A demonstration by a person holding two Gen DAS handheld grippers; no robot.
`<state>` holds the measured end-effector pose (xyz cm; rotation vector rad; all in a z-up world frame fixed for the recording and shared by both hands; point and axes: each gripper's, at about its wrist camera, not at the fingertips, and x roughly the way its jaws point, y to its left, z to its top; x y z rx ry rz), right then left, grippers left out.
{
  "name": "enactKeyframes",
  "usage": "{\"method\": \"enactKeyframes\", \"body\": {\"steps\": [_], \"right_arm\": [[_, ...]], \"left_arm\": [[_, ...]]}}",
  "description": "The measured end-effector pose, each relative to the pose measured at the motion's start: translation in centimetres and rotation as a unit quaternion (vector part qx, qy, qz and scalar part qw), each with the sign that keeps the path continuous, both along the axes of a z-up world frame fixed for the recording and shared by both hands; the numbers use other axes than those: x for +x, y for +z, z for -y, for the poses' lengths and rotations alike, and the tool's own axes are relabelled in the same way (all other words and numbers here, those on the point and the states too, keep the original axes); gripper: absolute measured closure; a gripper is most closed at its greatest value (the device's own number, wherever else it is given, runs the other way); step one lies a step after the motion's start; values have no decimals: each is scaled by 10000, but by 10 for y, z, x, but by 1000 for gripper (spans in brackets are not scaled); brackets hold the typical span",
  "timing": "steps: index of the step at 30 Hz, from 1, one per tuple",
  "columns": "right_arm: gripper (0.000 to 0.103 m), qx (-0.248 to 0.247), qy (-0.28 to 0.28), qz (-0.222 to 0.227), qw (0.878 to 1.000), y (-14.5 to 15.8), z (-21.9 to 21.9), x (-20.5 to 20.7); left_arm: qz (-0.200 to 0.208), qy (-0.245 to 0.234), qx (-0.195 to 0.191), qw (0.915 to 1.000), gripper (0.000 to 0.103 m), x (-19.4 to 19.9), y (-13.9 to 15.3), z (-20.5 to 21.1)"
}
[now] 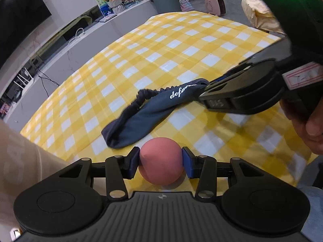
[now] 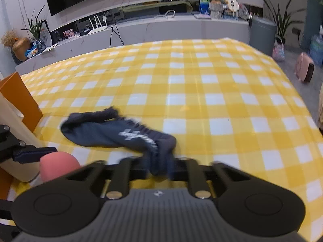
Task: Organize soft objects
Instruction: 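Grasp the pink ball with the left gripper while the right gripper grasps the navy headband, then lift and carry the pink ball and navy headband over the box with both grippers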
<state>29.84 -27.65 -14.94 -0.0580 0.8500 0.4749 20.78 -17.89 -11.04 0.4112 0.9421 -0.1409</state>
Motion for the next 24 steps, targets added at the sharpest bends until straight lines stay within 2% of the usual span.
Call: {"method": "enactKeyframes", "body": {"steps": [2, 6, 15, 20, 24], "right_arm": [[96, 90, -127, -83, 9998, 3, 4, -5], [96, 85, -381, 51, 9992, 18, 22, -31], [96, 168, -756, 288, 9966, 77, 77, -112], [96, 381, -310, 154, 9987, 77, 60, -127], [96, 322, -154, 162, 9992, 62, 32, -113]], "left_arm": [[-23, 23, -116, 9999, 52, -5, 3, -3], [-38, 45, -300, 9995, 52, -14, 11, -9], [53, 1, -660, 9978, 52, -36, 28, -17], [3, 90, -719, 9974, 52, -45, 30, -23], [27, 153, -721, 9973, 52, -49, 32, -29]]}}
